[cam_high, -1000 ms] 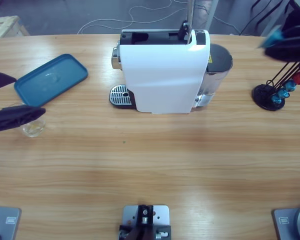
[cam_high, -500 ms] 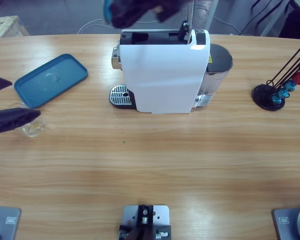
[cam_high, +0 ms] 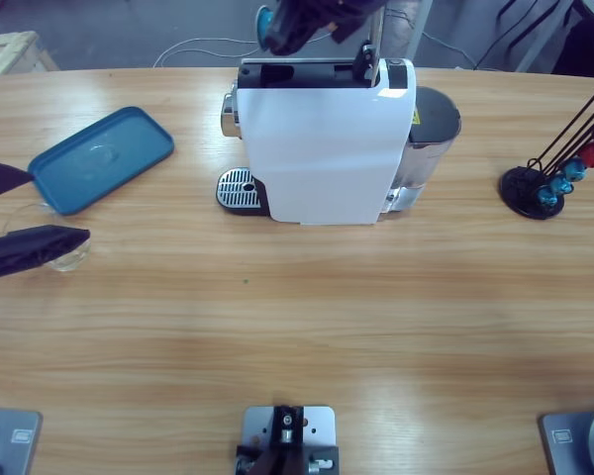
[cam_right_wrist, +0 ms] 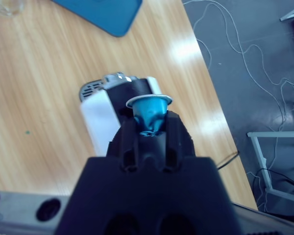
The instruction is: Pour coffee
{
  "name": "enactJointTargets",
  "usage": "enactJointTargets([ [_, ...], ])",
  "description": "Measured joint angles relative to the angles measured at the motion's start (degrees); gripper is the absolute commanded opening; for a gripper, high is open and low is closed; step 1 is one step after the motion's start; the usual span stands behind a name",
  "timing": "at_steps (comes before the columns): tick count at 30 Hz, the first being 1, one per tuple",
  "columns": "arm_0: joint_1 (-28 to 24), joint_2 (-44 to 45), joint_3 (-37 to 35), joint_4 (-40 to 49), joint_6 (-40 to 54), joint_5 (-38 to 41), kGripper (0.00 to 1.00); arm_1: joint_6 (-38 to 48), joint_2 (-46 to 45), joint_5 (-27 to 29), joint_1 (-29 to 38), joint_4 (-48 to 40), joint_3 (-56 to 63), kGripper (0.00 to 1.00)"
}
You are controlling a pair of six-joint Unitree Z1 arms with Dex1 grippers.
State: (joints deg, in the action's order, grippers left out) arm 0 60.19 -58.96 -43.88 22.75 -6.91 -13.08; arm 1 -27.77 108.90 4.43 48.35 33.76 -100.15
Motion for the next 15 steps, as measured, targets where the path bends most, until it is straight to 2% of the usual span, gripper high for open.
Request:
enactJointTargets([
  [15, 0.0, 0.0, 0.2, -0.1, 0.0, 0.0, 0.996, -0.7, 2.7, -1.5, -0.1, 0.0, 0.1, 0.000],
])
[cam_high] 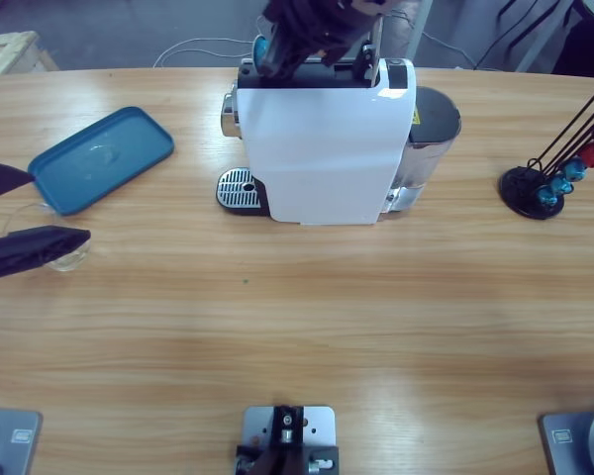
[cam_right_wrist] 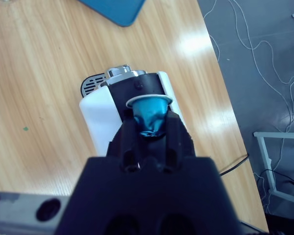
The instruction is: Pour coffee
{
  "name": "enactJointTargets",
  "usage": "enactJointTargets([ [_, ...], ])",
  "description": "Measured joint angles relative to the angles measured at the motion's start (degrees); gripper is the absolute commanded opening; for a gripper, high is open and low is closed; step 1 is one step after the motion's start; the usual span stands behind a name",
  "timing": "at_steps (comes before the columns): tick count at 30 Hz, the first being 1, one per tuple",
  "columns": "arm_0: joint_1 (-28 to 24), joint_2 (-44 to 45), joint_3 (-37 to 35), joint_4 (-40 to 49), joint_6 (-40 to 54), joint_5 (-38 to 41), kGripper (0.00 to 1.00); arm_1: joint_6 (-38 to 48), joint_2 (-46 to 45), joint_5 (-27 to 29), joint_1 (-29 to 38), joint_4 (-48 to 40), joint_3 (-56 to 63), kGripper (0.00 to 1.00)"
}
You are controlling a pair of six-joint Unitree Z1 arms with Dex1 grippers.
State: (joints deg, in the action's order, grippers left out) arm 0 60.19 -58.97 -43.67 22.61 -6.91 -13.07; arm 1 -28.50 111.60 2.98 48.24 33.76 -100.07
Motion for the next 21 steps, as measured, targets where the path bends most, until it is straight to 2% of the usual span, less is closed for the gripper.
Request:
enactJointTargets([
  [2, 0.0, 0.0, 0.1, 0.0, 0.0, 0.0, 0.996, 0.0, 0.0, 0.0, 0.0, 0.0, 0.1, 0.000],
  [3, 0.0, 0.0, 0.1, 0.0, 0.0, 0.0, 0.996, 0.0, 0.0, 0.0, 0.0, 0.0, 0.1, 0.117],
  [5, 0.0, 0.0, 0.2, 0.0, 0.0, 0.0, 0.996, 0.0, 0.0, -0.1, 0.0, 0.0, 0.1, 0.746],
  [6, 0.0, 0.0, 0.2, 0.0, 0.0, 0.0, 0.996, 0.0, 0.0, -0.4, 0.0, 0.0, 0.1, 0.932],
  [7, 0.0, 0.0, 0.3, 0.0, 0.0, 0.0, 0.996, 0.0, 0.0, -0.7, 0.0, 0.0, 0.1, 0.989],
  [9, 0.0, 0.0, 0.3, 0.0, 0.0, 0.0, 0.996, 0.1, 0.0, -1.0, 0.0, 0.0, 0.1, 1.000],
  [15, 0.0, 0.0, 0.4, 0.0, 0.0, 0.0, 0.996, 0.3, 0.0, -0.8, 0.0, 0.0, 0.1, 0.995],
  [16, 0.0, 0.0, 0.4, 0.0, 0.0, 0.0, 0.996, 0.5, -0.1, -0.5, 0.0, 0.0, 0.1, 0.932],
  [17, 0.0, 0.0, 0.4, 0.0, 0.0, 0.0, 0.996, 0.7, -0.1, -0.2, 0.0, 0.0, 0.1, 0.736],
  [19, 0.0, 0.0, 0.4, 0.0, 0.0, 0.0, 0.996, 1.3, -0.3, 0.4, 0.0, 0.0, 0.0, 0.085],
  [20, 0.0, 0.0, 0.4, 0.0, 0.0, 0.0, 0.996, 1.6, -0.4, 0.6, 0.0, 0.0, -0.1, 0.000],
  [21, 0.0, 0.0, 0.4, 0.0, 0.0, 0.0, 0.996, 2.3, -0.6, 0.7, 0.1, 0.0, -0.1, 0.000],
])
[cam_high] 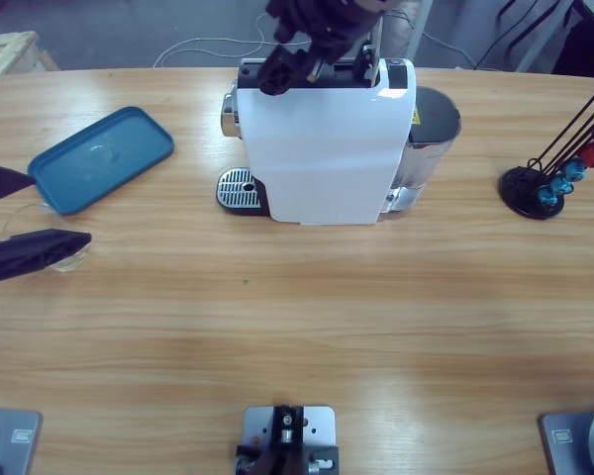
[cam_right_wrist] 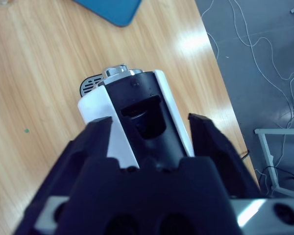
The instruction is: Pour coffee
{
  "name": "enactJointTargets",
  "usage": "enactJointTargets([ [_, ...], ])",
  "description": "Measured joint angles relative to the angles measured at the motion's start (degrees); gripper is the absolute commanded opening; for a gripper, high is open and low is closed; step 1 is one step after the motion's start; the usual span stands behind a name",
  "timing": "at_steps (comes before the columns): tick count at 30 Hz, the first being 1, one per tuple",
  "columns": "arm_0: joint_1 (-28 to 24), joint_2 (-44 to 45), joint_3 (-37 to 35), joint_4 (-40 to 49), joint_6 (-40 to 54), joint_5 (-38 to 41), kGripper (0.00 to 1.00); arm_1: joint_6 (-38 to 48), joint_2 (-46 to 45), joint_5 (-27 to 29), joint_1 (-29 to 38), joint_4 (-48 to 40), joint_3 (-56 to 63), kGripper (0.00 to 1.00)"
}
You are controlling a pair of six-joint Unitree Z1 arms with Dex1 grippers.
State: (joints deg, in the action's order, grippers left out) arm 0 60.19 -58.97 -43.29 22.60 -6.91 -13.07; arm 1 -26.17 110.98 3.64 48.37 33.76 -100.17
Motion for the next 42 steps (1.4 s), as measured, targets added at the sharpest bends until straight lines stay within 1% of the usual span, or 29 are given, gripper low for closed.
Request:
enactJointTargets([
  [3, 0.0, 0.0, 0.0, 0.0, 0.0, 0.0, 0.996, 4.3, -2.7, 0.0, 1.6, 1.2, -0.1, 0.000],
  [5, 0.0, 0.0, 0.0, 0.0, 0.0, 0.0, 0.996, 11.1, -6.0, 0.1, 3.9, 3.1, -0.3, 0.000],
  [7, 0.0, 0.0, 0.0, 0.0, -0.1, 0.0, 0.996, 20.4, -9.8, 1.8, 6.8, 3.9, 0.9, 0.000],
  [10, 0.0, 0.0, 0.0, -0.1, -0.2, 0.1, 0.995, 38.4, -15.5, 6.4, 9.7, 5.6, 7.3, 0.000],
  [12, 0.0, 0.0, -0.1, -0.1, -0.5, 0.2, 0.996, 50.8, -19.2, 11.6, 9.9, 6.3, 13.2, 0.000],
  [13, 0.0, 0.0, -0.1, -0.1, -0.6, 0.3, 0.994, 54.8, -21.0, 14.3, 9.9, 6.5, 15.4, 0.000],
  [14, 0.0, 0.0, -0.1, -0.1, -0.6, 0.3, 0.992, 57.4, -22.6, 16.9, 9.7, 6.8, 17.0, 0.000],
  [16, 0.0, 0.0, -0.3, -0.1, -0.7, 0.3, 0.991, 59.8, -25.2, 19.5, 7.7, 7.3, 18.4, 0.000],
  [18, 0.0, 0.0, -0.6, -0.1, -0.7, 0.3, 0.991, 60.9, -26.7, 20.7, 4.4, 6.9, 18.5, 0.000],
  [20, 0.0, 0.0, -0.6, -0.1, -0.7, 0.4, 0.991, 61.5, -27.0, 20.8, 0.9, 3.7, 18.6, 0.000],
  [22, 0.0, 0.0, -0.6, -0.1, -0.9, 0.4, 0.991, 62.9, -26.6, 19.3, -2.0, -2.2, 19.0, 0.000],
  [25, 0.0, 0.0, -0.6, -0.1, -1.8, 0.4, 0.991, 68.0, -23.4, 14.7, -4.6, -10.4, 19.8, 0.000],
  [29, 0.0, 0.0, -0.6, 0.0, -2.3, 0.4, 0.991, 71.6, -18.4, 9.3, -5.1, -16.4, 19.8, 0.000],
  [33, 0.0, 0.0, -0.6, 0.5, -2.4, 0.4, 0.991, 72.3, -17.3, 2.2, -5.1, -22.9, 19.8, 0.000],
  [37, 0.0, 0.0, -0.8, 0.5, -2.4, 0.4, 0.991, 72.3, -17.0, -0.9, -5.1, -26.6, 19.7, 0.000],
  [42, 0.0, 0.2, -0.9, 0.5, -2.4, 0.4, 0.991, 71.9, -14.6, -3.2, -4.3, -28.3, 19.3, 0.000],
])
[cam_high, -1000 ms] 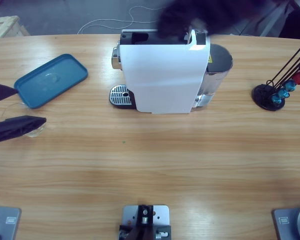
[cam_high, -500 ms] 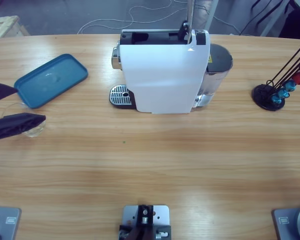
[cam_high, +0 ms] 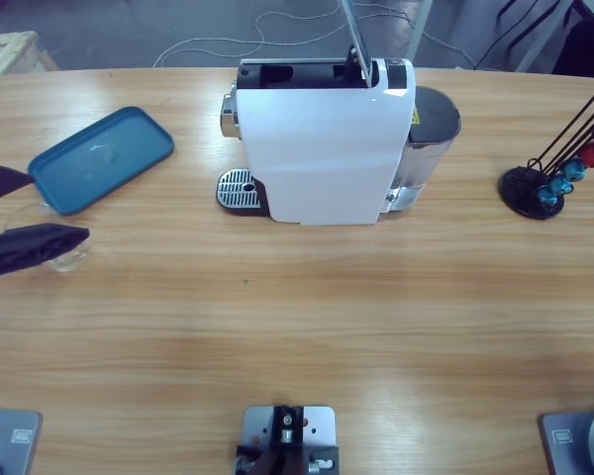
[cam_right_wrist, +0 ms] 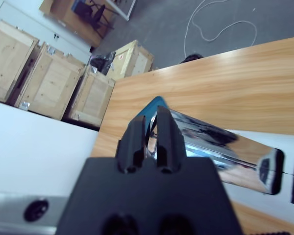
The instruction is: Pour coffee
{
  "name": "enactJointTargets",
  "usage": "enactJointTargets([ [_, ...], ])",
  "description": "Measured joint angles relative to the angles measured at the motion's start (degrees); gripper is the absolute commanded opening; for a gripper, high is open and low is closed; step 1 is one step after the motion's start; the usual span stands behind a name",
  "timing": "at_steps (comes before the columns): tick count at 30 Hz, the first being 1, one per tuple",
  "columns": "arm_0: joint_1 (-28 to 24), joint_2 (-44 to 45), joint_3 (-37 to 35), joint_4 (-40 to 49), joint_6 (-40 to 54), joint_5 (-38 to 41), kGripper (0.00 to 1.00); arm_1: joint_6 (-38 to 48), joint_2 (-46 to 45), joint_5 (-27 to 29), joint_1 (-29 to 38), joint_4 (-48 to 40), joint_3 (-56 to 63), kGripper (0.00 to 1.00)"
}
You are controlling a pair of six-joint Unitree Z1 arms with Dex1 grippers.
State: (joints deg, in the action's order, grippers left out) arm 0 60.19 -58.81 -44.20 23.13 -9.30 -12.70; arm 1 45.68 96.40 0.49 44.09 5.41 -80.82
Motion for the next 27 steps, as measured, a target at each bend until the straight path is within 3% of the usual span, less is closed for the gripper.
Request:
enactJointTargets([
  [11, 0.0, 1.7, -1.0, 0.0, 0.0, 0.0, 0.991, -3.7, 1.6, -1.6, 0.6, -0.8, -0.3, 0.000],
  [19, 0.0, 3.8, -1.9, 1.0, 0.0, 0.0, 0.991, -4.2, 6.9, -5.6, 1.3, -4.9, 0.0, 0.000],
  [27, 0.0, 4.3, -2.4, 1.2, 0.0, 0.0, 0.991, -4.3, 13.6, -5.9, 2.8, -5.7, -0.3, 0.000],
])
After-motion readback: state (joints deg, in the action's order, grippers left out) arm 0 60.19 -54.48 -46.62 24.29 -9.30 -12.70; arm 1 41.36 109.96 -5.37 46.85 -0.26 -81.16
